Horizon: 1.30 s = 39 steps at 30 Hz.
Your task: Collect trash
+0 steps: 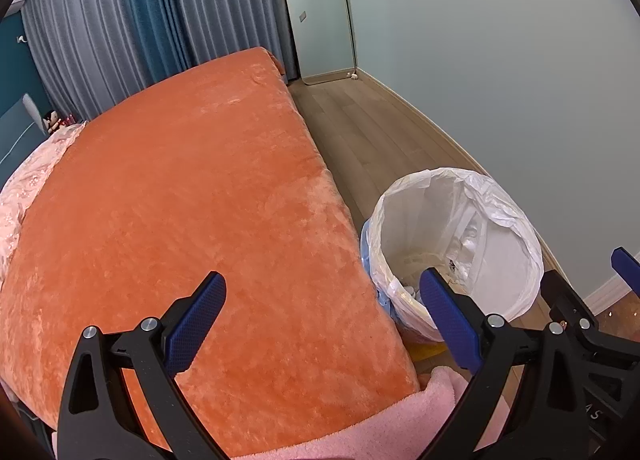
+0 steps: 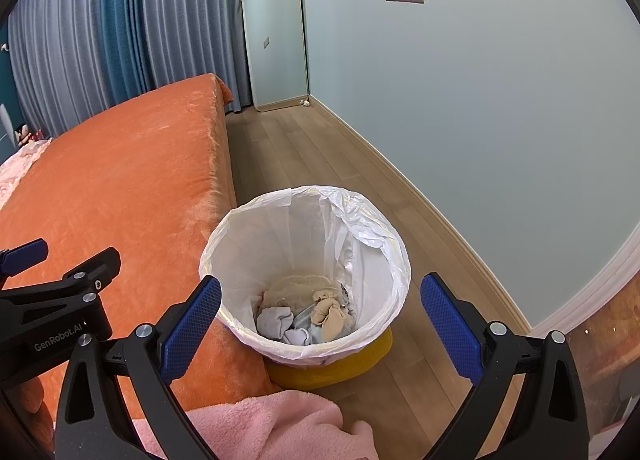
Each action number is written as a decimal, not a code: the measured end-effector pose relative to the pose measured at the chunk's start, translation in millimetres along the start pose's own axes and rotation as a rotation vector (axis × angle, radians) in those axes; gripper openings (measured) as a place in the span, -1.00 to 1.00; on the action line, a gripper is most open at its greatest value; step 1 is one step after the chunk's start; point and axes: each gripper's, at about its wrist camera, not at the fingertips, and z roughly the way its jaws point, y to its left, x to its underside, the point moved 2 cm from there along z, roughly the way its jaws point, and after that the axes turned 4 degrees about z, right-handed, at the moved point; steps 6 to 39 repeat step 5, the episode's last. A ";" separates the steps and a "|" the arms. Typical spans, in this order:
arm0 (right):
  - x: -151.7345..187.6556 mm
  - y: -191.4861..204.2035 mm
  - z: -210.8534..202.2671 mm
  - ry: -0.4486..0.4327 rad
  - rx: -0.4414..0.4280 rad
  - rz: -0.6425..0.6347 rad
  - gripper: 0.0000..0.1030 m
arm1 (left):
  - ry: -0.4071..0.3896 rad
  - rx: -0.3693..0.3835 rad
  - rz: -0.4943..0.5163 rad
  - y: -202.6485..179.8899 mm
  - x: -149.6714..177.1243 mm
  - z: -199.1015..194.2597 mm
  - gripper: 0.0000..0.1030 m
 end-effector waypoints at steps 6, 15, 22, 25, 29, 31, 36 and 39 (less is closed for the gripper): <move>-1.0 0.6 1.7 0.002 0.001 -0.001 0.87 | -0.001 0.016 0.015 -1.4 -0.7 0.7 0.81; -1.0 0.6 1.7 0.002 0.001 -0.001 0.87 | -0.001 0.016 0.015 -1.4 -0.7 0.7 0.81; -1.0 0.6 1.7 0.002 0.001 -0.001 0.87 | -0.001 0.016 0.015 -1.4 -0.7 0.7 0.81; -1.0 0.6 1.7 0.002 0.001 -0.001 0.87 | -0.001 0.016 0.015 -1.4 -0.7 0.7 0.81; -1.0 0.6 1.7 0.002 0.001 -0.001 0.87 | -0.001 0.016 0.015 -1.4 -0.7 0.7 0.81; -1.0 0.6 1.7 0.002 0.001 -0.001 0.87 | -0.001 0.016 0.015 -1.4 -0.7 0.7 0.81; -1.0 0.6 1.7 0.002 0.001 -0.001 0.87 | -0.001 0.016 0.015 -1.4 -0.7 0.7 0.81; -1.0 0.6 1.7 0.002 0.001 -0.001 0.87 | -0.001 0.016 0.015 -1.4 -0.7 0.7 0.81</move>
